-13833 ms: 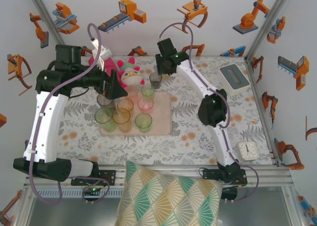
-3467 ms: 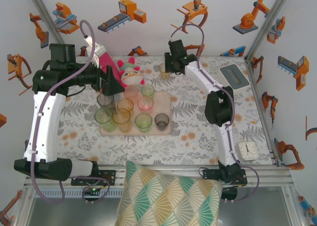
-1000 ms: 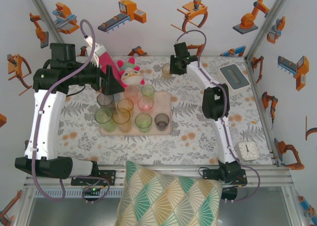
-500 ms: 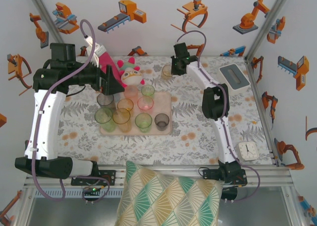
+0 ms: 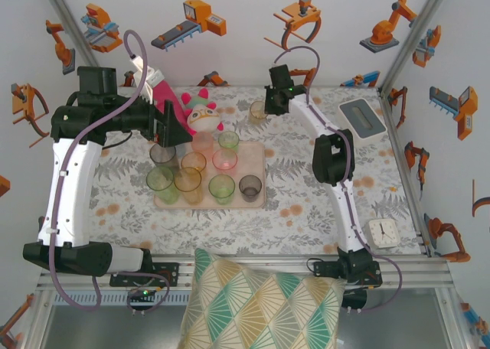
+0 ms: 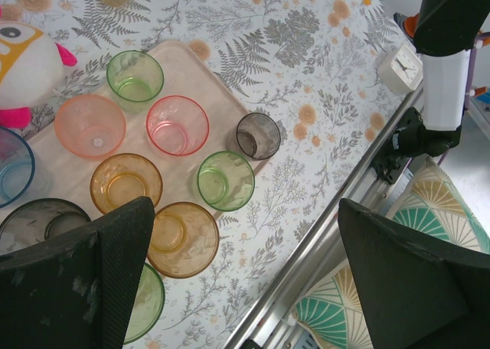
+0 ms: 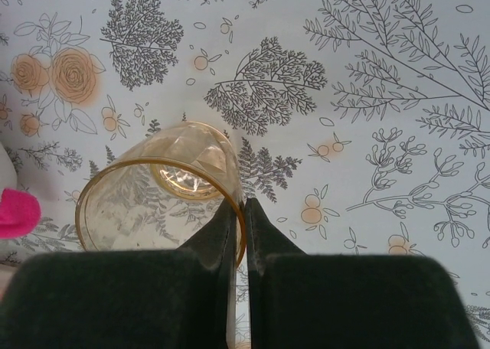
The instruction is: Place the glasses into the tray
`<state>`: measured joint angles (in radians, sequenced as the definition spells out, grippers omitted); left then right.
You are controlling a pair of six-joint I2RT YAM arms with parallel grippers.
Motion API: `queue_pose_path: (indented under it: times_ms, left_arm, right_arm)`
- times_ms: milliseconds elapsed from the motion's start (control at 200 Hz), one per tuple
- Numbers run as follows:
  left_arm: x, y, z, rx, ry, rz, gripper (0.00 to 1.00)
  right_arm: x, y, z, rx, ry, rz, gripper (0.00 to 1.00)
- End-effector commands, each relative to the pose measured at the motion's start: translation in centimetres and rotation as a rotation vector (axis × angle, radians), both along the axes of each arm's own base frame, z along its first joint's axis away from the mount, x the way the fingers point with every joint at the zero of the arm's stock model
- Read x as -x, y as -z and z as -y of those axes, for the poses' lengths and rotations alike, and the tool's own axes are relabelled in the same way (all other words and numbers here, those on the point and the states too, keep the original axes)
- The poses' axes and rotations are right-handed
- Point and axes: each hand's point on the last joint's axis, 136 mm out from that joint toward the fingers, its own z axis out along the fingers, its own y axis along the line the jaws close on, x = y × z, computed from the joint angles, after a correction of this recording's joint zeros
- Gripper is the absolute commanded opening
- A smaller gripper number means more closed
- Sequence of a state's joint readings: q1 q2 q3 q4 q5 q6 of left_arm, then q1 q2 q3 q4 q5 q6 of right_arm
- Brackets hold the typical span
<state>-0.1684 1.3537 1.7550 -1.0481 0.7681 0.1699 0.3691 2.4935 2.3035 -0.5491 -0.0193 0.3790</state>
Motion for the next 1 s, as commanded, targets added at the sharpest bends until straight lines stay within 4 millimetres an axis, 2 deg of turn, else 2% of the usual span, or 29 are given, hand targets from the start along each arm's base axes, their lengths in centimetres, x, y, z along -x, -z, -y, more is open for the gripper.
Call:
queue_pose_path:
  times_ms: [0,235,425,801,996]
  left_arm:
    - [0.7,-1.3,0.1,0.018,0.018,0.030,0.97]
    - [0.7,-1.3,0.0,0.016,0.016,0.033,0.97]
    - [0.5,-1.3,-0.2,0.008,0.005,0.037,0.97]
    - [-1.1,-1.7,-1.8,-0.017,-0.114,0.057,0.97]
    - [-1.1,-2.1,-2.6,-0.020,-0.156,0.068,0.97]
  right_arm:
    - [-1.0,-1.3,0.0,-0.051,0.014,0.026,0.05]
    - [-1.3,-3.2,0.1,-0.075,0.015,0.061,0.04]
    - [-0.8,-5.5,0.4,-0.078,0.009,0.089,0.04]
    - [2.0,-9.7,1.3,-0.069,-0.012,0.128,0.04]
    - [4.6,-10.7,1.9,-0.077,-0.024,0.116,0.04]
